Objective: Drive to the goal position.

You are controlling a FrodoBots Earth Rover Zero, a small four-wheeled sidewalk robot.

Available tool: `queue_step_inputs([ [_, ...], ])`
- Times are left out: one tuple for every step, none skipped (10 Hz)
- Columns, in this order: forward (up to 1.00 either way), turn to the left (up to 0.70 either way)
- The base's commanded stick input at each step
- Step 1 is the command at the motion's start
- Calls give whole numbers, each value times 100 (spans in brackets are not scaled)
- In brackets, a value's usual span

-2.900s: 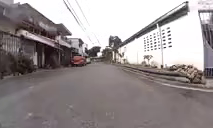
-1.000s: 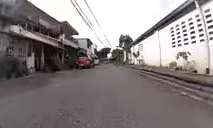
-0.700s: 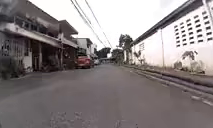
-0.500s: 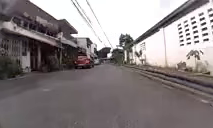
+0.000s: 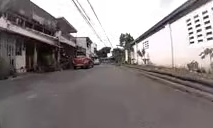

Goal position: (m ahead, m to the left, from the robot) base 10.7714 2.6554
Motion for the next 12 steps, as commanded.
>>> queue_step_inputs([
  [100,0],
  [100,0],
  [100,0],
  [100,0],
  [100,-23],
  [100,-29],
  [100,-6],
  [100,0],
  [100,0],
  [100,0],
  [100,0],
  [100,0],
])
